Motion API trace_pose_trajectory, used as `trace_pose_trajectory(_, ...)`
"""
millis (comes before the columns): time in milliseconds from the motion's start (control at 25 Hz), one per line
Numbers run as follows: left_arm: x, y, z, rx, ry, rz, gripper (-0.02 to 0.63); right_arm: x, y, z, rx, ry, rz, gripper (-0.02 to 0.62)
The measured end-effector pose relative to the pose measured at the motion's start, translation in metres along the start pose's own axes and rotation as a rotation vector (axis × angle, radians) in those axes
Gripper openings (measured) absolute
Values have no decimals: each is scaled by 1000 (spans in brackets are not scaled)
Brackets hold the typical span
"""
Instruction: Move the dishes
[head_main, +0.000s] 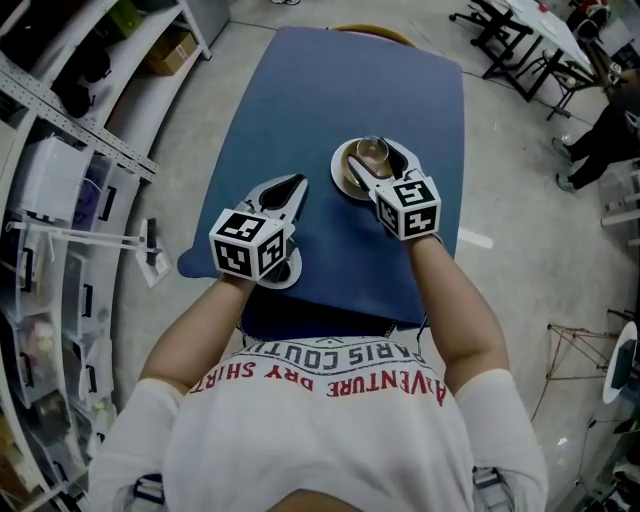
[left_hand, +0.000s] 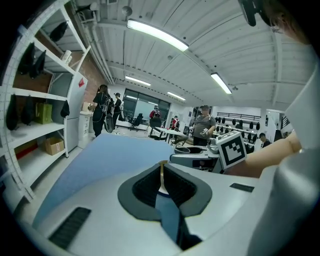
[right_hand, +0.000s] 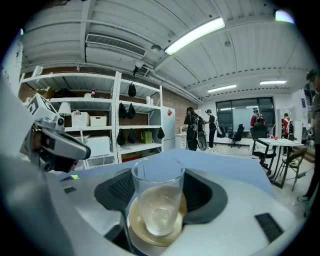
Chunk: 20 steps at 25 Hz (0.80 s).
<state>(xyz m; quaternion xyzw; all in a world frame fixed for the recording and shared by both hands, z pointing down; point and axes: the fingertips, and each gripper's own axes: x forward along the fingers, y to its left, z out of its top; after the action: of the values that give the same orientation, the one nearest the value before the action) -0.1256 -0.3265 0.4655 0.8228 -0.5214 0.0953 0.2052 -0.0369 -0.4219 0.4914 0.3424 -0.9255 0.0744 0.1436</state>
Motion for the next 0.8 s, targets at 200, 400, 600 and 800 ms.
trace_pose_trajectory(200,2,3,-5,-18,14,5,40,0,1,0,2,4,-13,288)
trace_pose_trajectory(400,4,4,-8,-33,20,2,40,-2,-2,0,17,7,-20,287)
trace_pose_trajectory(600,7,2,-12,-32,20,-8,40,-9,-2,9,11,-17,-19,287)
trace_pose_trajectory(800,8,-1,-11,-35,16,-16,40,-23,-9,35,5,-73,-37,287)
